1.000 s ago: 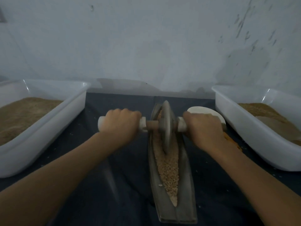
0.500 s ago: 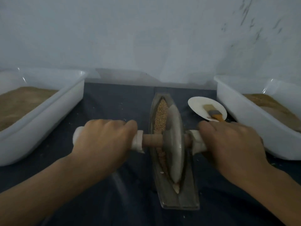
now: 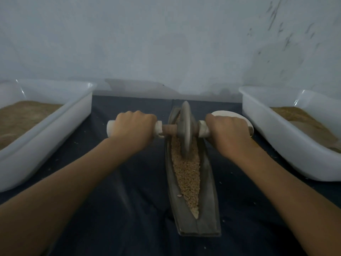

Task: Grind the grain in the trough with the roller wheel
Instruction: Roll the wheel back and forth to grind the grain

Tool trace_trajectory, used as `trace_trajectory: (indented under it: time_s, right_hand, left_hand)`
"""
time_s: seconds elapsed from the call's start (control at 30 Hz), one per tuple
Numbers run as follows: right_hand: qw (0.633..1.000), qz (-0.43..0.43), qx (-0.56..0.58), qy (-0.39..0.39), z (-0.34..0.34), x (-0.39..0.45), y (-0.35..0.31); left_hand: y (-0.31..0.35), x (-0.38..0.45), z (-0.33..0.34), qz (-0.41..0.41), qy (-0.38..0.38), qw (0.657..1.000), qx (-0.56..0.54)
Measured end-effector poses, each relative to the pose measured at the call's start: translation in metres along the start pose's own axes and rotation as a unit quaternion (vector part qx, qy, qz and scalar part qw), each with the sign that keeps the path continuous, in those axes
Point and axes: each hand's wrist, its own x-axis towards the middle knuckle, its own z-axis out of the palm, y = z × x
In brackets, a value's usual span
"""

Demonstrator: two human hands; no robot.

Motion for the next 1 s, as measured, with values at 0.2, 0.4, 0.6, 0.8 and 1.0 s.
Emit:
trace_trajectory:
  time_s: [0.2,0.4,0.6,0.8,1.0]
  right_hand:
    - [0.994,-0.065,0.02,0.085,-0.054,-0.078,-0.005]
    - [0.998,-0.037,0.045,0.027,-0.026,-0.062,-0.001]
    - [1.0,0.011,0.003,0.005,0.014,0.018,0.005]
    - [0.999,-0.036,-0.037,-0.01,-0.029,-0.03,-0.006]
    - [0.997,-0.058,0.053,0.011,-0.06,-0.086,-0.002]
  left_hand:
    - [-0.008,-0.086,-0.03,0.125,0.074,0.989,0.022]
    - [-0.003,-0.055,-0.02,0.086,0.067,0.991,0.073]
    - [-0.004,0.021,0.008,0.005,0.006,1.0,0.01]
    - [-0.004,-0.029,-0.009,0.015,-0.04,0.999,-0.005]
    - [-0.01,-0.089,-0.042,0.127,0.067,0.989,0.02]
